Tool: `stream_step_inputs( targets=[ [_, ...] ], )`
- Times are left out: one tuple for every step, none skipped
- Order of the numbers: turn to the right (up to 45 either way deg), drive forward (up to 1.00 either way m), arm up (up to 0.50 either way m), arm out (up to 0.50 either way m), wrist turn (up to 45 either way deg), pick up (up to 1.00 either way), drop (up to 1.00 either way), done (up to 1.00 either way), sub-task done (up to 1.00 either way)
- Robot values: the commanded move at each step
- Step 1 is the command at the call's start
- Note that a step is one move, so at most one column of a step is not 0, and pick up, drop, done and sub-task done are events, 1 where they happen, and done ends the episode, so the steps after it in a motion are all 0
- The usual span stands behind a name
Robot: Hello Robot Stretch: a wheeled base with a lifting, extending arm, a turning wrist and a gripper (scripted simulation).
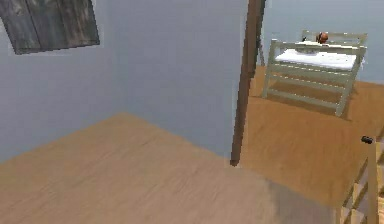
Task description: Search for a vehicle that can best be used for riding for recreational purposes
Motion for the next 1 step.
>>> stream_step_inputs(
  targets=[
    [0.0,0.10,0.00,0.00,0.0,0.00,0.00,0.00,0.00]
  ],
)
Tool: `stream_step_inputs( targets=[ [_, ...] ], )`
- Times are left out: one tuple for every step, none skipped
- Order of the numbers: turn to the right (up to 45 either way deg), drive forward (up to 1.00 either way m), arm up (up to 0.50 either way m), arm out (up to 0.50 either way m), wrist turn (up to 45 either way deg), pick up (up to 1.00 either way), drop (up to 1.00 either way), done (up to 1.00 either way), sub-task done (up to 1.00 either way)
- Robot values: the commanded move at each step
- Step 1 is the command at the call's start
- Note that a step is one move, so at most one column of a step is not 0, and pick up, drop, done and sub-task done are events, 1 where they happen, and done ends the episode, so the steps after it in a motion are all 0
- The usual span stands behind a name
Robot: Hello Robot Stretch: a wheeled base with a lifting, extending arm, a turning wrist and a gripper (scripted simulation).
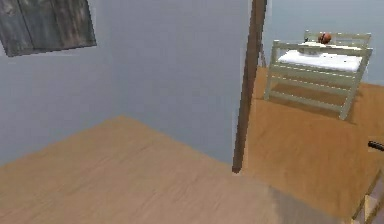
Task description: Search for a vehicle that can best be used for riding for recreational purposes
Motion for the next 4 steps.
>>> stream_step_inputs(
  targets=[
    [0.0,0.40,0.00,0.00,0.0,0.00,0.00,0.00,0.00],
    [36.0,0.00,0.00,0.00,0.0,0.00,0.00,0.00,0.00],
    [0.0,1.00,0.00,0.00,0.0,0.00,0.00,0.00,0.00],
    [6.0,0.00,0.00,0.00,0.0,0.00,0.00,0.00,0.00]
  ],
)
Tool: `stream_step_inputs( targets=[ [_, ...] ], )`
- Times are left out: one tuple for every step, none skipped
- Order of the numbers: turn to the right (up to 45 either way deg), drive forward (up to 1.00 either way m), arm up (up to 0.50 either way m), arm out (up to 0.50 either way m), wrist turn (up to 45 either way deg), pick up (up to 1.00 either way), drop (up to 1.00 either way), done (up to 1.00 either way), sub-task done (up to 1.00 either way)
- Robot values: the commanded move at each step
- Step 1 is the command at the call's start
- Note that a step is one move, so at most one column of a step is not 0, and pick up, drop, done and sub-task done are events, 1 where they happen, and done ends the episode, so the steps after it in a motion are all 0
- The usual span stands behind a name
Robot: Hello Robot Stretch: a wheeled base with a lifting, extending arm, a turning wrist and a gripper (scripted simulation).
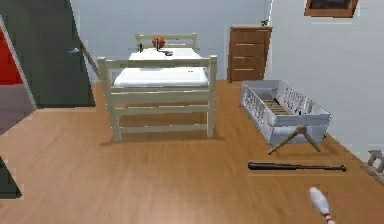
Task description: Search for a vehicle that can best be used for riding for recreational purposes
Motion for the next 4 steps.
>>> stream_step_inputs(
  targets=[
    [0.0,0.35,0.00,0.00,0.0,0.00,0.00,0.00,0.00],
    [-42.0,0.00,0.00,0.00,0.0,0.00,0.00,0.00,0.00],
    [-3.0,0.00,0.00,0.00,0.0,0.00,0.00,0.00,0.00],
    [0.0,1.00,0.00,0.00,0.0,0.00,0.00,0.00,0.00]
  ],
)
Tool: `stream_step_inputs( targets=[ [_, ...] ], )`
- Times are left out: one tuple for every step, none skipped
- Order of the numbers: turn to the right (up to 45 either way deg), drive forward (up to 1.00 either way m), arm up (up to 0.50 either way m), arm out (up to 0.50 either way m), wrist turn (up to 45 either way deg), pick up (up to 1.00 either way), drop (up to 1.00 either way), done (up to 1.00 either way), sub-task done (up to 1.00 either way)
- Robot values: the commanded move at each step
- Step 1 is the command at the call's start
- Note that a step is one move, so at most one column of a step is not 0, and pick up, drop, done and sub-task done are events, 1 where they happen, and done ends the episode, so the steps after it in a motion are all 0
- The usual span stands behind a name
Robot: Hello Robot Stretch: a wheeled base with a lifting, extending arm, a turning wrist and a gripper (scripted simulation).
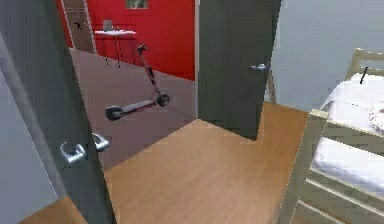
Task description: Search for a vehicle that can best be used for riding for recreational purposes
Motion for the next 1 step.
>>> stream_step_inputs(
  targets=[
    [0.0,0.55,0.00,0.00,0.0,0.00,0.00,0.00,0.00]
  ],
)
